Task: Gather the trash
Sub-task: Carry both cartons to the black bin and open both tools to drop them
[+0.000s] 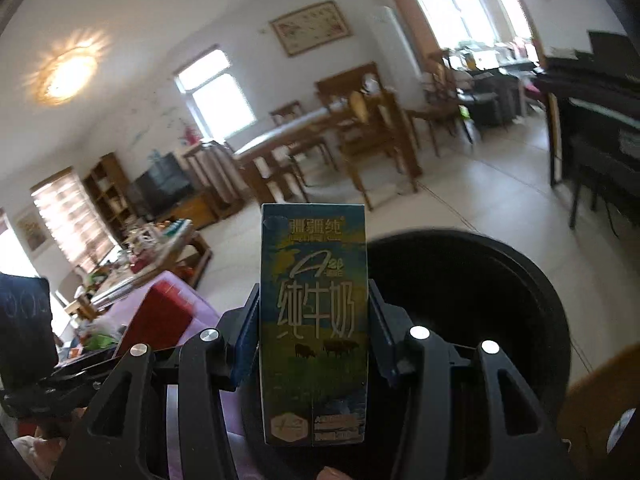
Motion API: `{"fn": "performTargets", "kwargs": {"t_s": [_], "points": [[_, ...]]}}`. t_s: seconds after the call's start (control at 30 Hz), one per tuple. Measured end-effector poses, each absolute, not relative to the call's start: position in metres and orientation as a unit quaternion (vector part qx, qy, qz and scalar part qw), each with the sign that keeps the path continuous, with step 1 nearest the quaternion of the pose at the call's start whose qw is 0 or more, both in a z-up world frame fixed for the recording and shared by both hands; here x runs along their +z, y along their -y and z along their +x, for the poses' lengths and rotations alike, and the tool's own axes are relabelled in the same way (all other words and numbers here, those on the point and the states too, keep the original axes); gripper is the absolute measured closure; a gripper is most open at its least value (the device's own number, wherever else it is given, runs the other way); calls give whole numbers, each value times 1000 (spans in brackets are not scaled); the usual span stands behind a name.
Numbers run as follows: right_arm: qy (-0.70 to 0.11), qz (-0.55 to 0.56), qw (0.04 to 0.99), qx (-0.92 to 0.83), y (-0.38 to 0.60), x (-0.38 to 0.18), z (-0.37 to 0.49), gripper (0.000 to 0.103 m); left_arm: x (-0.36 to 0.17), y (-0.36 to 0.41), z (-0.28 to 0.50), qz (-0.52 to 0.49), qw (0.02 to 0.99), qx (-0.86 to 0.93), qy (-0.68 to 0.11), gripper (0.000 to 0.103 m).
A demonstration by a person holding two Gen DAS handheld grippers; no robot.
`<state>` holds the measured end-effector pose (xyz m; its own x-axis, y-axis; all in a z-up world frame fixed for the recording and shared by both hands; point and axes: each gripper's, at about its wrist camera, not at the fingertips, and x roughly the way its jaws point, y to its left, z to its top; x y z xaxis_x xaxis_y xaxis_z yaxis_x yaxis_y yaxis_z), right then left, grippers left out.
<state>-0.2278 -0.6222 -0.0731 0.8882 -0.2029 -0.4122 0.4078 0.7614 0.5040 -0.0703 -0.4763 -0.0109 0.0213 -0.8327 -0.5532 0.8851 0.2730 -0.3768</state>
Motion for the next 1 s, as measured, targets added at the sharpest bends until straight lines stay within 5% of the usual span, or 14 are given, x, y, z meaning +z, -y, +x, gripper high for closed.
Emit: {"fn": "performTargets", "kwargs": {"t_s": [0.43,0.53,0.63,1.0], "points": [[-187,336,905,-182,646,-123,-252,55,-55,556,-89,80,701,-588,-395,51],[-188,342,903,-179,646,-118,-255,52,-51,549,-93,99,705,-583,-393,31],[-186,343,903,-178,646,-111,-258,29,-40,539,-98,98,721,-577,-371,14],[-184,291,926,-154,607,-64,-242,16,18,430,-106,63,763,-559,-319,7]]}}
